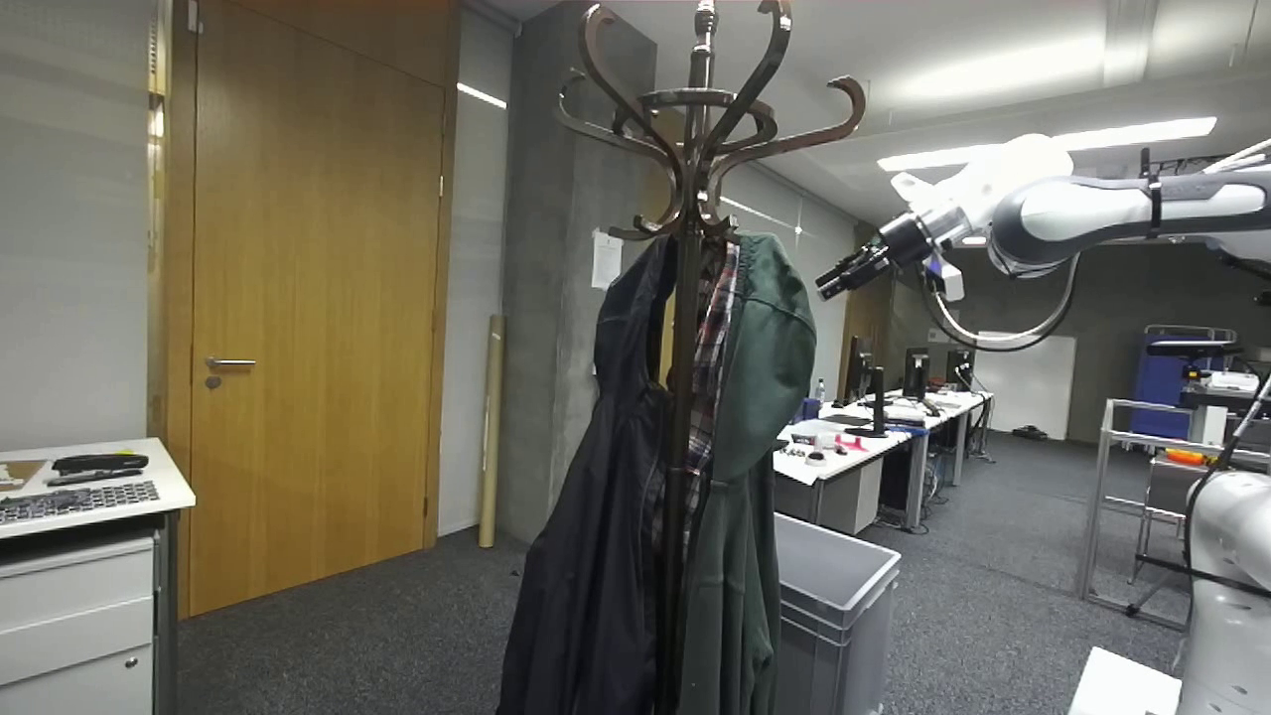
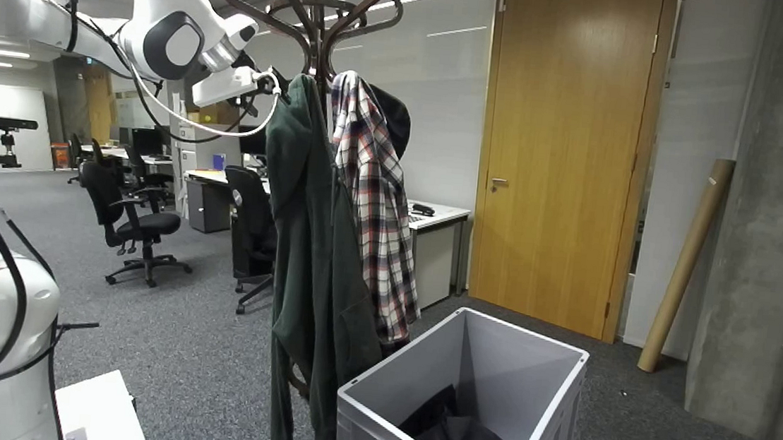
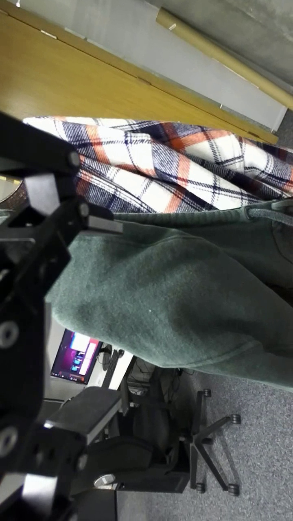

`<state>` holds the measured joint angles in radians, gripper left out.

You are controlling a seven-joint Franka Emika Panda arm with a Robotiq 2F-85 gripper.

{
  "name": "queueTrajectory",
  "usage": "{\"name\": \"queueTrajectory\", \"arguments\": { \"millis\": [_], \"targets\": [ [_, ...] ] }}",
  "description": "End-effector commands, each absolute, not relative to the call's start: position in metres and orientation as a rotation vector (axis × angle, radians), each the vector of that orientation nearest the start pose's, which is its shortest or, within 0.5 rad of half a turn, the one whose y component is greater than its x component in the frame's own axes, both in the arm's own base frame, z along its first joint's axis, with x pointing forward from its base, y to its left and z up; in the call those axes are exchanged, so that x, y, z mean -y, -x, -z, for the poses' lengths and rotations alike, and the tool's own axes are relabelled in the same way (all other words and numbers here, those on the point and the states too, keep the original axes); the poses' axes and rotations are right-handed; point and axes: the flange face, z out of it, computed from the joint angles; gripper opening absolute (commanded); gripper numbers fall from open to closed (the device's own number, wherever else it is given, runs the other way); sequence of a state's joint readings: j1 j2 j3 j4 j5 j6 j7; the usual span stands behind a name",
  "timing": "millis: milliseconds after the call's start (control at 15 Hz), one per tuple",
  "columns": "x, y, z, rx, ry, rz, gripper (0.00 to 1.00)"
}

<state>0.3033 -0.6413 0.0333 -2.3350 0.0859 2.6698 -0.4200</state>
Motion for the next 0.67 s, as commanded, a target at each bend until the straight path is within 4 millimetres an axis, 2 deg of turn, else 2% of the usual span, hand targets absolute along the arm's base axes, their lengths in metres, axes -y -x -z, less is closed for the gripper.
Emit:
{"name": "queueTrajectory", "arguments": {
  "millis": [0,400,600],
  "targets": [
    [-0.14,-0.397,-0.692,0.99,2.587,1.551,1.0],
    [-0.143,-0.405,-0.71,0.993,2.542,1.668,1.0],
    [-0.144,-0.416,-0.708,0.985,2.519,1.699,1.0]
  ]
}}
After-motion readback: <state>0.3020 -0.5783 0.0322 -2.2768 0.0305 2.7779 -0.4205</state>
